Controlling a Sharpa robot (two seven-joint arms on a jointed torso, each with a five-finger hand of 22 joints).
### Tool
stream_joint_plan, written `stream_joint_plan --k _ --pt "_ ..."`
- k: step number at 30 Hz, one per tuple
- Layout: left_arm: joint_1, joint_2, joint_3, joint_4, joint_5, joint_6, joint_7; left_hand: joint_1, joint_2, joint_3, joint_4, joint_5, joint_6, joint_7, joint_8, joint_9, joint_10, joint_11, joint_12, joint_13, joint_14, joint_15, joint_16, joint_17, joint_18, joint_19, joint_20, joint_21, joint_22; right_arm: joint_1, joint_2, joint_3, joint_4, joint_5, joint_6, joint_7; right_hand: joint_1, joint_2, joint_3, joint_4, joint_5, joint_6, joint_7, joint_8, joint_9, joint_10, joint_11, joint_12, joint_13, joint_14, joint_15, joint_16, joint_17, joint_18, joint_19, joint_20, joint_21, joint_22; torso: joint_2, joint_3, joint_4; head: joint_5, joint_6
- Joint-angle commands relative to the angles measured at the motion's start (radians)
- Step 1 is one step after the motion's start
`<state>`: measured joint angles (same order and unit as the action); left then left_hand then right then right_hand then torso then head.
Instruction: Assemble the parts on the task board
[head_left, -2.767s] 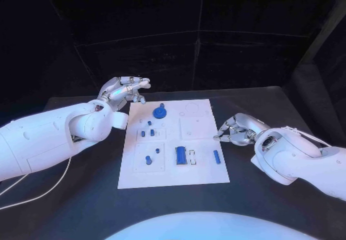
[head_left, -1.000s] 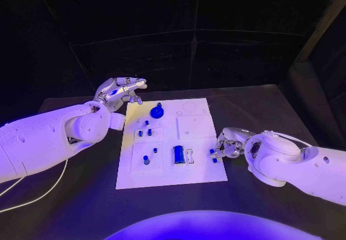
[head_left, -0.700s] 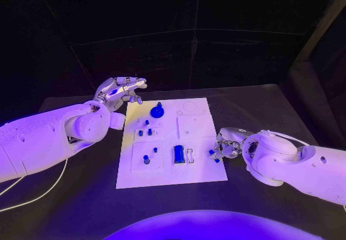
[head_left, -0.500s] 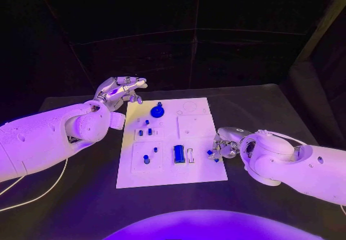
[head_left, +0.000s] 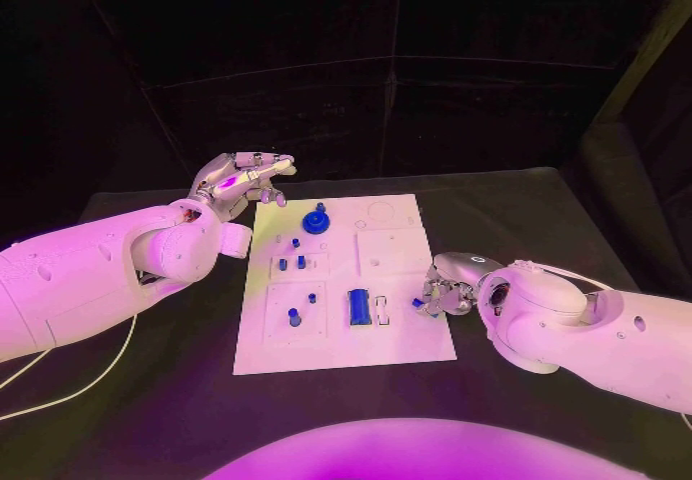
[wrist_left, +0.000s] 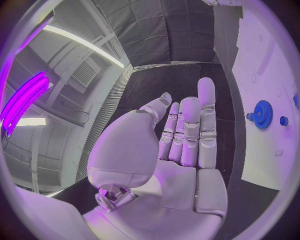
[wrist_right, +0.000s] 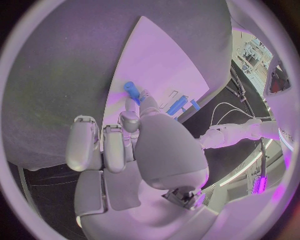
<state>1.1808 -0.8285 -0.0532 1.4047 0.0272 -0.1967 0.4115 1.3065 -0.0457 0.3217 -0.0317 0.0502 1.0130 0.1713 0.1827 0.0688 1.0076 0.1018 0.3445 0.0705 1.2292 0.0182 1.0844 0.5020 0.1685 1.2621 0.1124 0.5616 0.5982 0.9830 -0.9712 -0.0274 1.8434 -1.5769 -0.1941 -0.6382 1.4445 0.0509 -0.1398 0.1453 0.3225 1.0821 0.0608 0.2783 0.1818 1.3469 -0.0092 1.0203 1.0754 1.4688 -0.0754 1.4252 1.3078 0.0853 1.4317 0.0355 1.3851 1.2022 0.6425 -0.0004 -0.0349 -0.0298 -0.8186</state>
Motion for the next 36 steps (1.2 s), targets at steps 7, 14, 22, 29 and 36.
stream_joint_plan --k 7,14,22,29,36 --pt "0.001 -0.002 0.0 0.002 0.001 0.015 0.002 0.001 0.004 -0.005 0.001 0.002 -0.008 -0.001 0.005 -0.001 -0.007 0.003 0.005 -0.001 -0.005 0.0 -0.004 -0.001 0.013 -0.001 0.002 -0.006 -0.002 -0.002 -0.005 -0.002 0.025 0.051 -0.167 -0.018 0.0 0.002 0.037 0.008 0.075 0.014 0.0 -0.004 0.002 0.012 -0.01 0.013 0.014 0.062 -0.009 0.003 0.055 -0.014 0.001 -0.009 0.006 0.004 0.0 -0.0004 -0.0006 0.003 0.0" --pt "0.001 -0.003 0.0 0.004 0.001 0.015 0.001 0.001 0.004 -0.005 0.001 0.002 -0.008 -0.001 0.005 -0.001 -0.007 0.003 0.005 -0.001 -0.005 0.0 -0.004 -0.001 0.013 -0.001 0.002 -0.006 -0.002 -0.002 -0.001 -0.002 0.036 0.075 -0.228 -0.02 -0.016 -0.009 0.048 0.022 0.085 0.022 -0.002 -0.005 0.003 0.016 -0.011 0.014 0.016 0.063 -0.01 0.004 0.056 -0.014 0.002 -0.01 0.006 0.004 0.001 -0.0008 -0.0005 0.004 -0.002" --pt "0.001 -0.004 0.0 0.004 0.001 0.016 0.001 0.001 0.004 -0.005 0.001 0.002 -0.008 -0.001 0.005 -0.001 -0.007 0.003 0.005 -0.001 -0.005 0.0 -0.004 -0.001 0.013 -0.001 0.002 -0.006 -0.002 -0.002 0.029 -0.002 0.031 0.146 -0.219 -0.02 -0.035 -0.023 0.056 0.038 0.085 0.027 -0.003 -0.008 0.004 0.02 -0.012 0.018 0.019 0.063 -0.011 0.005 0.058 -0.014 0.003 -0.011 0.006 0.005 0.0 -0.0007 -0.0004 0.006 -0.003" --pt "0.001 -0.003 0.0 0.004 0.001 0.017 0.0 0.001 0.005 -0.005 0.001 0.002 -0.008 -0.001 0.005 -0.001 -0.008 0.003 0.005 -0.001 -0.005 0.0 -0.004 -0.002 0.013 -0.001 0.002 -0.007 -0.002 -0.002 0.071 -0.002 0.007 0.228 -0.165 -0.023 -0.047 -0.029 0.063 0.051 0.086 0.032 -0.004 -0.009 0.005 0.022 -0.012 0.021 0.021 0.064 -0.011 0.008 0.061 -0.014 0.004 -0.012 0.008 0.008 0.0 -0.0008 0.0014 0.007 -0.004" --pt "0.001 -0.002 0.0 0.004 0.001 0.018 -0.002 0.002 0.005 -0.005 0.0 0.002 -0.008 -0.002 0.005 -0.001 -0.008 0.002 0.005 -0.001 -0.006 0.0 -0.004 -0.004 0.013 -0.001 0.002 -0.007 -0.002 -0.002 0.1 -0.002 -0.012 0.243 -0.131 -0.026 -0.053 -0.03 0.068 0.057 0.086 0.037 -0.006 -0.008 0.007 0.022 -0.013 0.02 0.021 0.064 -0.012 0.008 0.061 -0.015 0.005 -0.012 0.008 0.01 0.001 -0.0009 -0.0004 0.012 -0.004"
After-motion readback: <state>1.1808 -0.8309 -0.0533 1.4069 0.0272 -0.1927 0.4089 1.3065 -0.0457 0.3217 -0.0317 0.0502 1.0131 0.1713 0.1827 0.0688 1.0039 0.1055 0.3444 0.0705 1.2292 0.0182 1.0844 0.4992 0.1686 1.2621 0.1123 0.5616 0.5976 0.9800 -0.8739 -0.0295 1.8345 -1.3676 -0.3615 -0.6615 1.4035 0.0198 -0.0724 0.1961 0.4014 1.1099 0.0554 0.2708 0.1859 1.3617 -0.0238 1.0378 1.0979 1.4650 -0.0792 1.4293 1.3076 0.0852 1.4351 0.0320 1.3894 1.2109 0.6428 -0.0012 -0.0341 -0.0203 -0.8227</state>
